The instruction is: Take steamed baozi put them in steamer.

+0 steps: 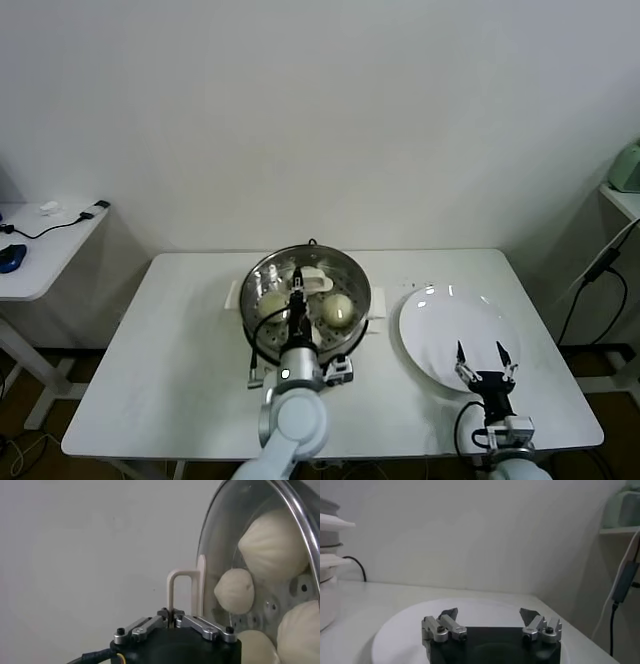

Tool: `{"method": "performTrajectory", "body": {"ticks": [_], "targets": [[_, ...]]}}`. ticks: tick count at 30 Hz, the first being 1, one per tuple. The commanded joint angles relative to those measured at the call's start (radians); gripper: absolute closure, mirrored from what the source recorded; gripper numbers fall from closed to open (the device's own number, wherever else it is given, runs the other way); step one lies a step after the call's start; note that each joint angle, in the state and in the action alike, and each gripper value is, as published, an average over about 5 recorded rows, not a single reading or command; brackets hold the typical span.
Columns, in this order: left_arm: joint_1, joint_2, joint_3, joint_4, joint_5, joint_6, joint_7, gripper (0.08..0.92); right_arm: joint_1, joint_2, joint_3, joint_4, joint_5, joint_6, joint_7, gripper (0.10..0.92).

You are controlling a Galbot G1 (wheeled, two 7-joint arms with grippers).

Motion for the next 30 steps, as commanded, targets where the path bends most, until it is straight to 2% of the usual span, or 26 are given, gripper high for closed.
{"method": "performTrajectory", "body": {"ticks": [1, 6, 12, 20, 25, 30], "targets": [[-0.005, -0.006, -0.008, 0.019, 0.007, 0.003, -0.015, 0.829, 0.004, 0.002, -0.004, 0.003, 0.0, -0.001, -0.002, 0.203], [0.0, 0.0, -0.001, 0.003, -0.006, 0.001, -0.004, 0.706, 0.005, -0.001, -0.009, 0.012, 0.001, -0.014, -0.014, 0.203], [0.001, 0.026, 0.03, -0.076, -0.052, 0.004, 0.039, 0.524, 0.014, 0.003, -0.023, 0.015, 0.014, -0.027, -0.016, 0.203], [0.05, 0.1, 0.049, -0.198, -0.137, 0.0, 0.057, 0.29, 0.008, 0.004, -0.042, 0.022, 0.044, 0.059, 0.002, 0.203], [0.092, 0.148, 0.015, -0.297, -0.401, -0.121, -0.065, 0.188, 0.003, -0.007, -0.057, 0.034, 0.034, 0.08, 0.003, 0.203], [0.15, 0.171, -0.138, -0.351, -0.907, -0.349, -0.247, 0.178, -0.003, -0.006, -0.064, 0.04, 0.031, 0.101, -0.008, 0.203]]}}
